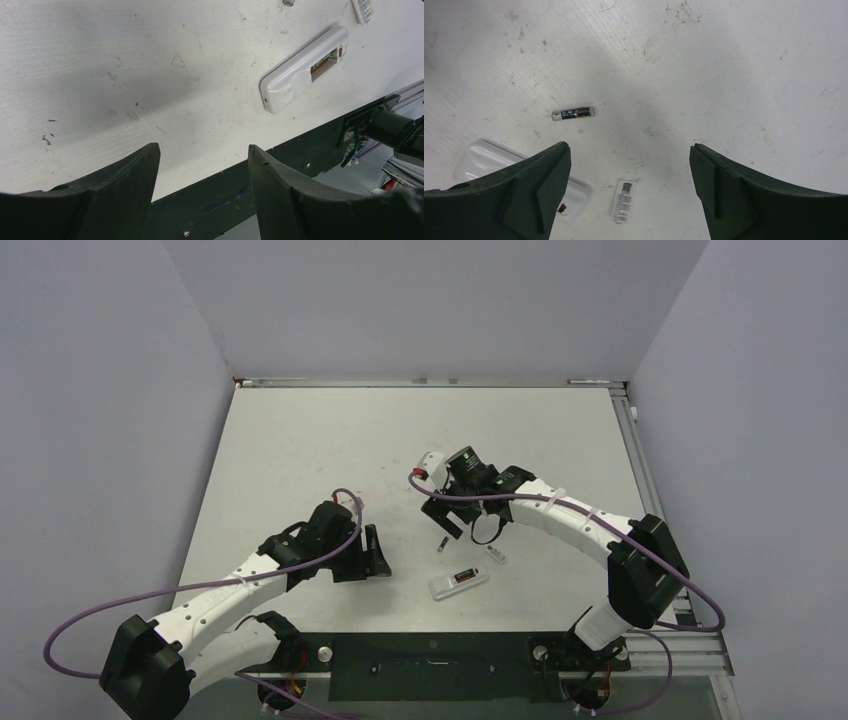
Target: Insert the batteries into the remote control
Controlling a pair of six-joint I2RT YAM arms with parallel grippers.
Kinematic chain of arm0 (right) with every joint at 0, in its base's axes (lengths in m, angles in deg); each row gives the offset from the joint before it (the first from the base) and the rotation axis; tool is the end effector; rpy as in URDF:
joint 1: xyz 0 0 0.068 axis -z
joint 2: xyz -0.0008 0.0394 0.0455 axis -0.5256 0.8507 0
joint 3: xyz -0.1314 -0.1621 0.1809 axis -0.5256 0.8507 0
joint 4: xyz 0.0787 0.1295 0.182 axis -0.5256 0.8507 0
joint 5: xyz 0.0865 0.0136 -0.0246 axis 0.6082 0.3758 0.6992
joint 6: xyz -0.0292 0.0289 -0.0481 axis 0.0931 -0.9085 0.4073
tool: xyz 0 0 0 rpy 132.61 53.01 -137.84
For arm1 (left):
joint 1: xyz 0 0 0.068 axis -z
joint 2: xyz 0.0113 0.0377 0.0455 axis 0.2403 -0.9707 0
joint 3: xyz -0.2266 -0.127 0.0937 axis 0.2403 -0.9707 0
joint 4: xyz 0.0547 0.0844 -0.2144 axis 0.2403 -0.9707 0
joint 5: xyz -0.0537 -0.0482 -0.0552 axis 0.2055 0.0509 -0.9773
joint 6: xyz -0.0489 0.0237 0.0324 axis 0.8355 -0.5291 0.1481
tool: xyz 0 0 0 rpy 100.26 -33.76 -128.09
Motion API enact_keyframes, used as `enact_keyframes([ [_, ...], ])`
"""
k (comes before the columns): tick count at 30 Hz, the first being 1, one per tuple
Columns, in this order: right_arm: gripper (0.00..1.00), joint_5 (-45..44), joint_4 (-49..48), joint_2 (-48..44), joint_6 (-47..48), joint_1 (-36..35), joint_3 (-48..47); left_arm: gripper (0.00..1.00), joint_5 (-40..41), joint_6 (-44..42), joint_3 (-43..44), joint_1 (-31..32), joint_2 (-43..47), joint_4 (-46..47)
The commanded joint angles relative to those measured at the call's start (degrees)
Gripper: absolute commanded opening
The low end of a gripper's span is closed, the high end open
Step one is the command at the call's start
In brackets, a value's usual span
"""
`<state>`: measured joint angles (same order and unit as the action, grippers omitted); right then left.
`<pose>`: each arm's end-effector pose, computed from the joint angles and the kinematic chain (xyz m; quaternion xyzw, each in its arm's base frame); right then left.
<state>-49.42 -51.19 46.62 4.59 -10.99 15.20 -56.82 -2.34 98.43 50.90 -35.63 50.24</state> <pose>0.2232 0.2128 0.2461 -0.4787 0.8274 0.1153 0.2703 0.1264 -0.1071 0.2035 -0.0340 0.9483 -0.2676 0.1671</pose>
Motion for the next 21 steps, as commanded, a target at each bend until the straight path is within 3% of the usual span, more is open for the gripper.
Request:
enact_keyframes([
  [1, 0.88, -2.7, -3.3, -1.9, -19.0, -2.8, 0.4, 0.62, -1.1, -0.1, 1.3, -0.4, 0.5, 0.3],
  [9, 0.85, -17.0, -4.2, -2.8, -52.1, -12.7, 5.8, 0.63, -2.2, -0.6, 1.1, -1.2, -0.3, 1.7],
  [11, 0.8, -22.8, -3.0, -1.4, -59.3, -15.3, 6.2, 0.63, -2.7, -0.9, 1.1, -1.3, -0.6, 2.2],
  [15, 0.54, -26.2, -4.2, 2.3, -66.8, -16.6, 7.3, 0.63, -4.0, -1.2, 0.7, -1.4, -0.7, 3.0],
  [21, 0.47, -28.3, -5.4, 8.7, -70.1, -16.8, 5.1, 0.63, -5.8, -1.4, 0.4, -1.4, 0.5, 3.1],
])
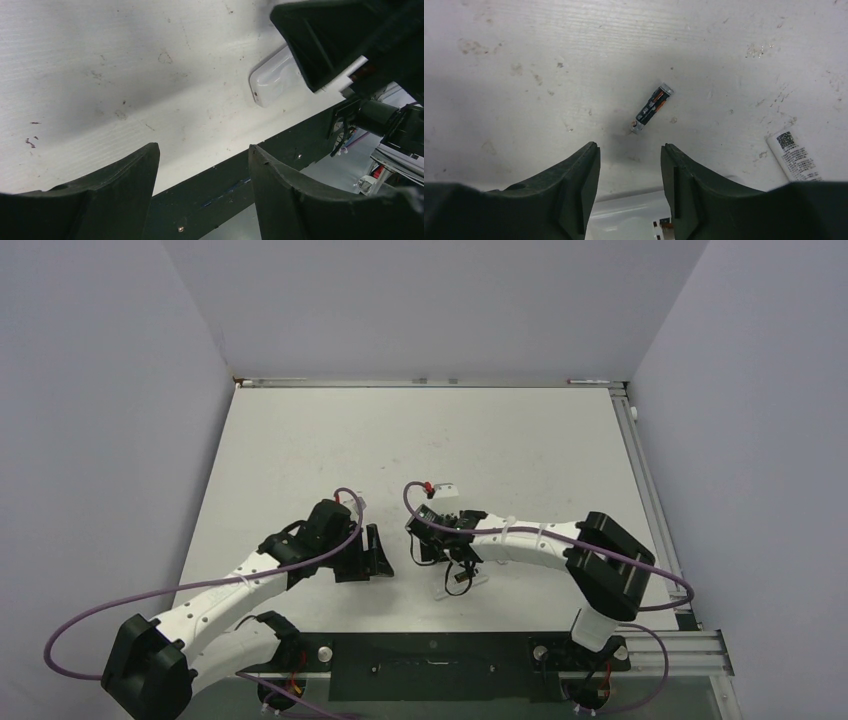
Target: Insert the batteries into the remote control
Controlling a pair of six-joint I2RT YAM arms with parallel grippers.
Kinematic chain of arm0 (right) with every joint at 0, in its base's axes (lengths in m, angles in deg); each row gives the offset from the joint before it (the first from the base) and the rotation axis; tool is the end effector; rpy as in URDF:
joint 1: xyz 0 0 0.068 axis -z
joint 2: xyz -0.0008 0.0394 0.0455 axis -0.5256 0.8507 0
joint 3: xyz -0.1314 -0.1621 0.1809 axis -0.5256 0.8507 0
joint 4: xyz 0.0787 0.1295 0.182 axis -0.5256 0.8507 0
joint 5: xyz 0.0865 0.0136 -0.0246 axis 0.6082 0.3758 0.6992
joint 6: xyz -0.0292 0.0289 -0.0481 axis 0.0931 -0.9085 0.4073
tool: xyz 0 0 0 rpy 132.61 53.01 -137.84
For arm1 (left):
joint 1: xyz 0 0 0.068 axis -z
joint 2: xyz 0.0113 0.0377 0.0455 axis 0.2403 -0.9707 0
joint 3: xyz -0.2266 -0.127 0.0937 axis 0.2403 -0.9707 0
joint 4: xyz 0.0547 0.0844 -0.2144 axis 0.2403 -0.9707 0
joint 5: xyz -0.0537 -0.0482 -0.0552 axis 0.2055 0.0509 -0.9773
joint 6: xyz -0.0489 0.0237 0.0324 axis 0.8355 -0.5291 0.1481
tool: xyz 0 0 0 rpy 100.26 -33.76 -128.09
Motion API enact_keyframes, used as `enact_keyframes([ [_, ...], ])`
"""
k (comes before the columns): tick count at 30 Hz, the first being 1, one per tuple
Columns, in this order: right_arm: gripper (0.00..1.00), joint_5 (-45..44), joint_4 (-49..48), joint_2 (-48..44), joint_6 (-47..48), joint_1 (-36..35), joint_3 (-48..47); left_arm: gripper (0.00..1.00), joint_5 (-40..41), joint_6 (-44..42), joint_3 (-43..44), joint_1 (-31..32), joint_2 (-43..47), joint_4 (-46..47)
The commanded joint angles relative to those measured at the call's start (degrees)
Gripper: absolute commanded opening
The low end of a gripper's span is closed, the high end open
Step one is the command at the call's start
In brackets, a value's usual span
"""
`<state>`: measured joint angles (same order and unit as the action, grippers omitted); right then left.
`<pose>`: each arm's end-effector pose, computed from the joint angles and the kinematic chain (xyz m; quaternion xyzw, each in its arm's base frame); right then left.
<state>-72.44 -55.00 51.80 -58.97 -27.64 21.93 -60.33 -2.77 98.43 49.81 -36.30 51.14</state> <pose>0.1678 0.2551 0.1930 -0.0630 0.9627 0.0904 0.2472 0.1286 -0.1083 0.2034 -0.0297 0.9449 -0.2881 0.1527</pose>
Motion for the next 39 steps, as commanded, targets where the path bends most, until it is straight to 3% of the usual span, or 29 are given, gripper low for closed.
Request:
enact_keyframes([
  [1, 0.47, -6.0, -1.3, 4.4, -6.8, -0.2, -2.1, 0.63, -2.5, -1.0, 0.4, -0.2, 1.4, 2.1],
  [9, 0.4, -7.4, -1.4, 9.6, -7.4, -0.1, -5.0, 0.63, -3.6, -1.0, 0.1, 0.0, 2.3, 2.1],
  [19, 0.35, -8.6, -1.4, 8.9, -8.2, 1.5, -2.4, 0.63, -3.3, -0.9, 0.1, -0.1, 1.1, 2.5],
  [26, 0.22, -8.0, -2.2, 8.6, -7.2, 2.3, -0.7, 0.63, -3.0, -0.8, 0.1, 0.0, 0.3, 2.4],
  [29, 0.1, -7.2, -1.8, 8.8, -5.6, 2.1, -0.5, 0.63, -3.1, -0.6, 0.1, 0.0, -0.3, 2.8],
  [39, 0.08, -4.3, -2.7, -1.3, 7.5, 2.2, 1.2, 0.63, -4.4, 1.5, -0.6, 0.4, -4.0, 4.9],
])
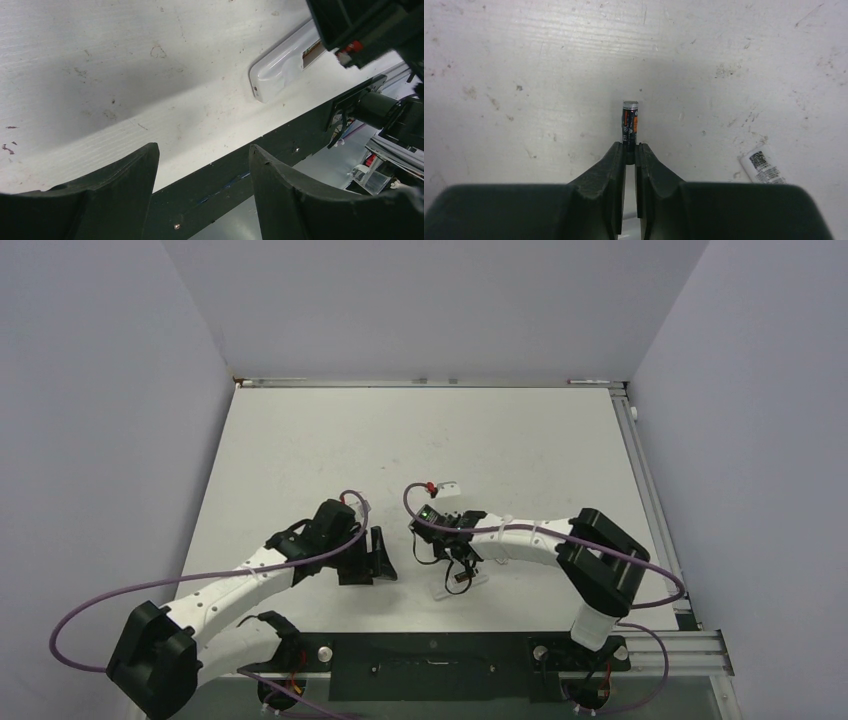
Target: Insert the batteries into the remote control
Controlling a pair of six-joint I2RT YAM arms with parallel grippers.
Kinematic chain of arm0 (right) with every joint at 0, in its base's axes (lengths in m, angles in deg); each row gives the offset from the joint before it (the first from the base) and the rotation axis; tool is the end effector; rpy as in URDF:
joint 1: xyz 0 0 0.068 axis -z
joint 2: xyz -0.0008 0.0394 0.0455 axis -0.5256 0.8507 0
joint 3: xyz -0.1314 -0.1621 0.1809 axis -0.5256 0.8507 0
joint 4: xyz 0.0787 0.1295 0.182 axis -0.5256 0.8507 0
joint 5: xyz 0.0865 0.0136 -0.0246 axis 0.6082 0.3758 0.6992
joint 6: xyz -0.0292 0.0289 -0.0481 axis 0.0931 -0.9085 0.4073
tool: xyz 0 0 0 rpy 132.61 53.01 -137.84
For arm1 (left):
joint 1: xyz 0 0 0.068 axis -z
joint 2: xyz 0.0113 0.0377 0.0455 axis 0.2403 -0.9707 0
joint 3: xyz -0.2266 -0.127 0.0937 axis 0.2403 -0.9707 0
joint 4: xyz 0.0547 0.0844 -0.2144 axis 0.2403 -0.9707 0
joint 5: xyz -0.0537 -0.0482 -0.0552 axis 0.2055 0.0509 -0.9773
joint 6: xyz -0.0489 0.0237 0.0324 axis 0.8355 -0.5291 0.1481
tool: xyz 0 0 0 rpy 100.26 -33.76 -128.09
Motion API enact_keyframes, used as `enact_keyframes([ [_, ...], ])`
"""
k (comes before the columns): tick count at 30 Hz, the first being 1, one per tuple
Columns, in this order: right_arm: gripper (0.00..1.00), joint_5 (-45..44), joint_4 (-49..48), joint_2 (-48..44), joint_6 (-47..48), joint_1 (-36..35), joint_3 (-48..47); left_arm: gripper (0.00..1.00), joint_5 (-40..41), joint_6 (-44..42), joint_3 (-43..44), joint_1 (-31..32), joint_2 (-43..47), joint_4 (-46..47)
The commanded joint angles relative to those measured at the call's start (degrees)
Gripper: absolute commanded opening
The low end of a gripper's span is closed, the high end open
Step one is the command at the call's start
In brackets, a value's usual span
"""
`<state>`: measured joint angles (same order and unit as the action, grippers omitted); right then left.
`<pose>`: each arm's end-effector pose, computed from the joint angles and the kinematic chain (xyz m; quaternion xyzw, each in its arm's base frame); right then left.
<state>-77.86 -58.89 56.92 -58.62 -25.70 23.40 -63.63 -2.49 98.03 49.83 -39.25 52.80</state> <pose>0.1840 0.2533 0.1653 -0.0435 0.9609 0.0378 0.2709 0.1317 -0.1140 0.1963 -0.0254 0.9457 -0.2999 0.1224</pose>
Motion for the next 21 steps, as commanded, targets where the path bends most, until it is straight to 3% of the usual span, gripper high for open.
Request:
enact_keyframes([
  [1, 0.08, 1.5, 1.7, -8.1, 8.8, 0.3, -0.6, 0.63, -0.9, 1.6, -0.3, 0.6, -1.3, 3.5],
  [13, 0.08, 12.4, 12.8, -22.3, 33.0, 6.0, -3.8, 0.63, 0.4, 13.7, 0.7, 10.8, -9.2, 12.7],
  [21, 0.08, 14.5, 17.3, -23.6, 42.0, 11.4, -5.7, 0.64, -0.1, 20.7, 4.1, 17.7, -16.5, 18.7],
])
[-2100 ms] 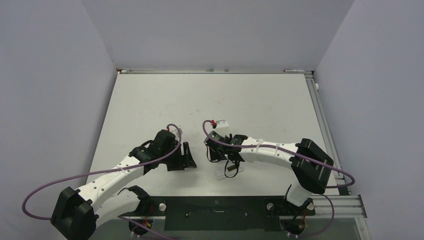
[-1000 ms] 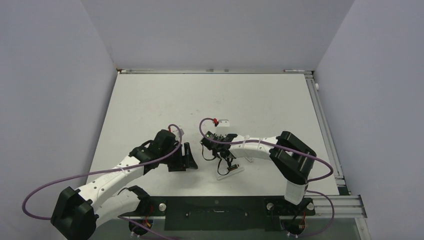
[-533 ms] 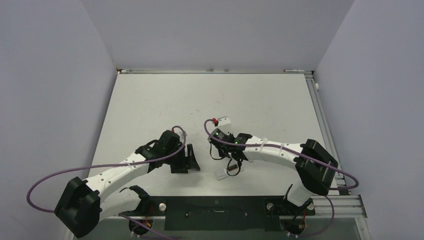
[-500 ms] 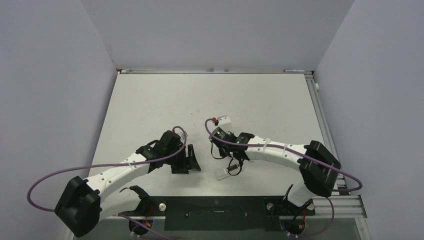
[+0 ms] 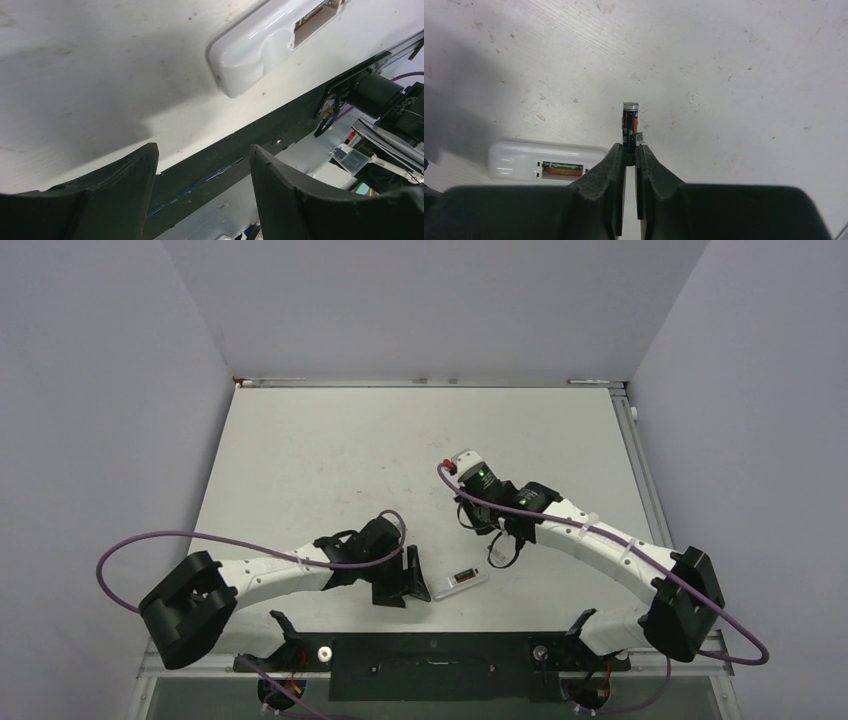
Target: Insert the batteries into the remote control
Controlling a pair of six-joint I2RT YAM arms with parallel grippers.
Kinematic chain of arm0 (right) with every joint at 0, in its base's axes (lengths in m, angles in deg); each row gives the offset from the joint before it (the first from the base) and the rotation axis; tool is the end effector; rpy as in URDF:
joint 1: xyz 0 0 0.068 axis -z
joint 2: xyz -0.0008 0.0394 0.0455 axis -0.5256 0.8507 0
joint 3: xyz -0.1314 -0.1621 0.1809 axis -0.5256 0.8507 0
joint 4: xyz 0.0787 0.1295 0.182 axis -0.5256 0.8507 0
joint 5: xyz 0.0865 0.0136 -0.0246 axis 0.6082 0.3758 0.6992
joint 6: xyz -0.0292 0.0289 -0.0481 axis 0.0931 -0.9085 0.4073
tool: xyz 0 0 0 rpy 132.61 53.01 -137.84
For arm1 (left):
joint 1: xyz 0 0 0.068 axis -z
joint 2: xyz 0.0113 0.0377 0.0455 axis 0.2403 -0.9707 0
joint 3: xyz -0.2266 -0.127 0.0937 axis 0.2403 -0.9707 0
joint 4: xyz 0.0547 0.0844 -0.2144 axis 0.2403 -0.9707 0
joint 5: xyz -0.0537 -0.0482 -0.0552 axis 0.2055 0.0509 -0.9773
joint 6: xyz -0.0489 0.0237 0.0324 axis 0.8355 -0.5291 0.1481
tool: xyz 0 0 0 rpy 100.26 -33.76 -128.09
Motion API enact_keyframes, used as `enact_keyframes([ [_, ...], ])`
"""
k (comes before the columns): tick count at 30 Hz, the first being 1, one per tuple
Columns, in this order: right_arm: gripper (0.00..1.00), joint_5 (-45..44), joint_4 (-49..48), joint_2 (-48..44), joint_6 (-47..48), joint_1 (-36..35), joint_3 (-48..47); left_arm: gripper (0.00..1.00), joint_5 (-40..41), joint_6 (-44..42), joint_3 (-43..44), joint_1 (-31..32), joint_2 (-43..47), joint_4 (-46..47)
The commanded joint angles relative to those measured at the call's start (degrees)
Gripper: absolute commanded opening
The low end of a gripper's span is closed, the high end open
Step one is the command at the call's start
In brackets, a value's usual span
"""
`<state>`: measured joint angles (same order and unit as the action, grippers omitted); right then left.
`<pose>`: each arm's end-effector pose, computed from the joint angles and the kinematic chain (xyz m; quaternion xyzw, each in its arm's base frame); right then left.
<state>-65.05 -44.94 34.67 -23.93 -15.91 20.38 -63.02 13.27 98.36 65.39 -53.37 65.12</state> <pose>0.1787 0.1836 0.2672 -0.2602 0.9163 0.0775 0.2945 0.1216 -0.1762 0.1690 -0.0308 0.9498 -0.3094 0.0339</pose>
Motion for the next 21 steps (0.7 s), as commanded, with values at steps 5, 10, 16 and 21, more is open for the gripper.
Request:
enact_keyframes([
  [5, 0.08, 3.6, 3.2, -2.3, 12.3, 2.6, -0.6, 0.64, -0.4, 9.8, 3.4, 3.9, -4.9, 12.3],
  [10, 0.08, 6.6, 3.8, -2.7, 15.9, 2.8, -0.3, 0.65, 0.0, 13.7, 3.2, 4.2, -7.5, 19.8],
  [16, 0.08, 6.4, 3.7, -4.1, 19.2, 2.9, 0.9, 0.65, -3.3, 13.8, 6.3, 4.6, -11.7, 20.8],
  [21, 0.08, 4.0, 2.5, -4.7, 20.1, 3.0, 2.1, 0.66, -5.9, 18.0, 4.0, 6.1, -12.5, 26.2],
])
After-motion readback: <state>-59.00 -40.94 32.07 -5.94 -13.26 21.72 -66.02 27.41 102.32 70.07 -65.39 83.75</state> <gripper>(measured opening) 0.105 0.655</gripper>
